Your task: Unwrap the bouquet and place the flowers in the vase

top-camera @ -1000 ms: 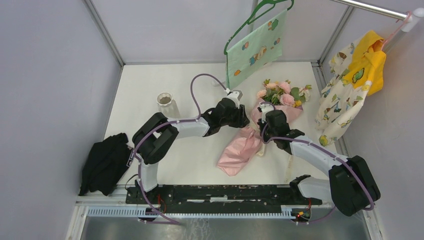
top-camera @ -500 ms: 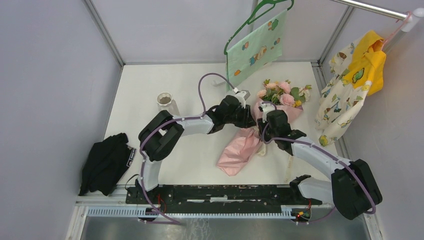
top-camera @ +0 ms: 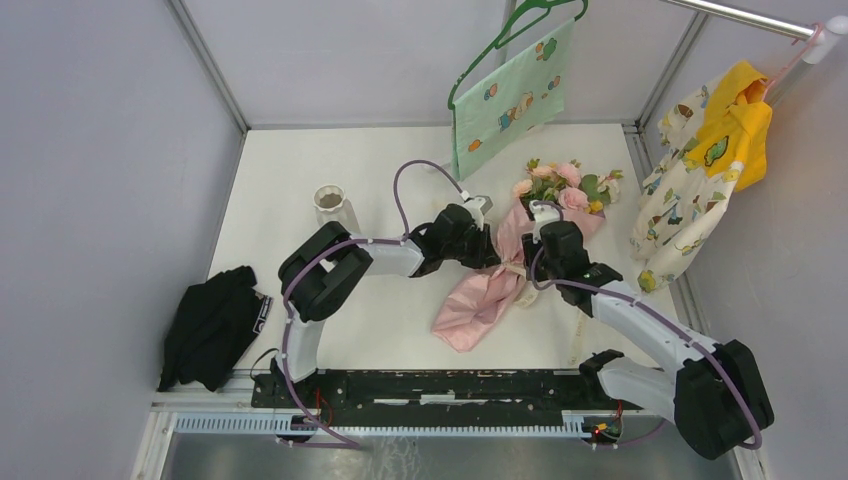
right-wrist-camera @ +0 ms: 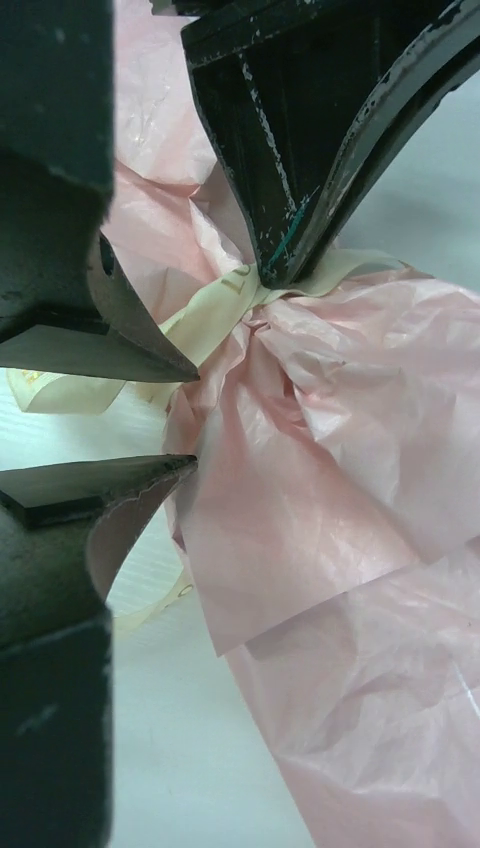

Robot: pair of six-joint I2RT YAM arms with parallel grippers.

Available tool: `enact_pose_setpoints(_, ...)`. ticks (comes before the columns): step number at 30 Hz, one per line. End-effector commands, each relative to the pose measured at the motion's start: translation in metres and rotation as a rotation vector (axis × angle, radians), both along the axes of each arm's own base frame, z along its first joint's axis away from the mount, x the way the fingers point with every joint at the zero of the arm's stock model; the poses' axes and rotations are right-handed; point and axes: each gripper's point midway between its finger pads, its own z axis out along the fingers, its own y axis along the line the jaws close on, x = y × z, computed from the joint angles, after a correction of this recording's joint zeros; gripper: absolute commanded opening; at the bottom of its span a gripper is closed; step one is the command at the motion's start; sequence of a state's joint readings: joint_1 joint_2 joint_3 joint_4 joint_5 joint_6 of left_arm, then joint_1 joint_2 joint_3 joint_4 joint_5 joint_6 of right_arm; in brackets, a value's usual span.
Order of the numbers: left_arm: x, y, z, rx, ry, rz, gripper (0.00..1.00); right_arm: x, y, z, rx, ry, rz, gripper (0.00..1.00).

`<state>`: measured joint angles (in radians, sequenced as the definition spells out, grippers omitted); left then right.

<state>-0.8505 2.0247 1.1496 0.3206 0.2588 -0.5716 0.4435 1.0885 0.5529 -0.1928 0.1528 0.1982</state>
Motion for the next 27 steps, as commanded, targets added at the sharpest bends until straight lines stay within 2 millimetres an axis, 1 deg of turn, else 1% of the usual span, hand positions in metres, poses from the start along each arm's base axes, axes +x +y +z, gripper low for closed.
enact_pose_setpoints(1,0.005,0.006,0.002,0.01,-0.024,0.032,0.21,0.004,-0.004,0.017,0.036,-0.071,-0.056,0.38)
enact_pose_setpoints(4,0.005,0.01,-0.004,0.03,-0.029,0.043,0.2,0.004,-0.005,0.025,0.055,-0.114,-0.06,0.39)
enact_pose_setpoints(6,0.005,0.013,-0.006,0.04,-0.032,0.05,0.19,0.003,-0.004,0.022,0.046,-0.1,-0.047,0.39)
enact_pose_setpoints(9,0.006,0.014,-0.002,0.041,-0.039,0.054,0.19,-0.001,0.011,0.009,0.077,-0.038,0.021,0.38)
enact_pose_setpoints(10,0.008,0.014,0.0,0.039,-0.043,0.056,0.19,-0.004,0.019,0.006,0.106,-0.027,0.052,0.38)
enact_pose_setpoints(12,0.009,0.014,0.004,0.042,-0.052,0.06,0.19,-0.009,0.029,0.002,0.145,-0.015,0.081,0.38)
enact_pose_setpoints(16,0.012,0.014,0.012,0.034,-0.066,0.068,0.19,-0.015,0.034,-0.008,0.149,0.011,0.107,0.39)
enact_pose_setpoints(19,0.012,0.013,0.013,0.034,-0.067,0.069,0.2,-0.02,0.045,-0.007,0.178,0.017,0.15,0.39)
enact_pose_setpoints(23,0.012,0.014,0.014,0.032,-0.067,0.071,0.2,-0.019,0.046,-0.011,0.169,0.022,0.151,0.39)
enact_pose_setpoints(27,0.011,0.015,0.015,0.033,-0.066,0.072,0.2,-0.01,0.042,-0.016,0.133,0.019,0.127,0.39)
